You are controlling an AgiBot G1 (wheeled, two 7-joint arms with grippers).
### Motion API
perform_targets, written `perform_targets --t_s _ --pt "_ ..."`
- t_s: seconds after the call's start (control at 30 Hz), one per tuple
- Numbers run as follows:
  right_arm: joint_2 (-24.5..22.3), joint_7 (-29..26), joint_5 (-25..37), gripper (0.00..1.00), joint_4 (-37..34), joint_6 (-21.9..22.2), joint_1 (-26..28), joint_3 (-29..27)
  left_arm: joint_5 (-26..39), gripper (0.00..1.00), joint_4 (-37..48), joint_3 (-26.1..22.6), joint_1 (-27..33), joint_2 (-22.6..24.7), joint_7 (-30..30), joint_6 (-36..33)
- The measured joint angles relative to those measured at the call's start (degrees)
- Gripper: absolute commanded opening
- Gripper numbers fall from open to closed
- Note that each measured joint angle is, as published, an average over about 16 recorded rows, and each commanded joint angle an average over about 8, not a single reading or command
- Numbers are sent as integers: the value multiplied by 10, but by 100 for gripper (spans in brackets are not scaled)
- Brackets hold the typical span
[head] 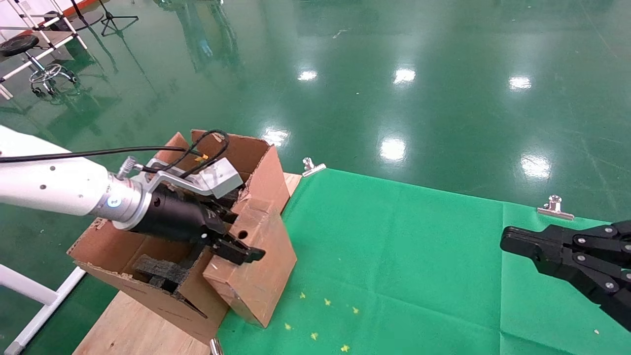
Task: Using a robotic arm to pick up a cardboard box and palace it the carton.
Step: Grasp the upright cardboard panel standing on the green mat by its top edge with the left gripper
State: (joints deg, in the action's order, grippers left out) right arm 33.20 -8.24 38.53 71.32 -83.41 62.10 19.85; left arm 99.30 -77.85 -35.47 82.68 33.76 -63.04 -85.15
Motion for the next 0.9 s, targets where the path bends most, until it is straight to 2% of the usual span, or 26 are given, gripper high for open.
perform_targets --t_s 0.03,0.07,0.23,0.27,0.3,0.9 --pt "0 0 0 94 0 0 0 0 1 91 0 -1 1 0 2 -1" --pt "0 0 0 100 0 0 0 0 2 79 0 -2 1 0 4 -2" --pt "0 0 0 100 0 0 0 0 6 17 -1 -4 3 0 9 -4" --pt "0 0 0 100 0 0 0 0 7 6 -1 -4 3 0 10 -4" --pt "0 0 0 100 0 0 0 0 6 1 -1 -4 3 0 9 -4" --pt "0 0 0 100 0 0 0 0 -1 0 2 0 1 0 3 -1"
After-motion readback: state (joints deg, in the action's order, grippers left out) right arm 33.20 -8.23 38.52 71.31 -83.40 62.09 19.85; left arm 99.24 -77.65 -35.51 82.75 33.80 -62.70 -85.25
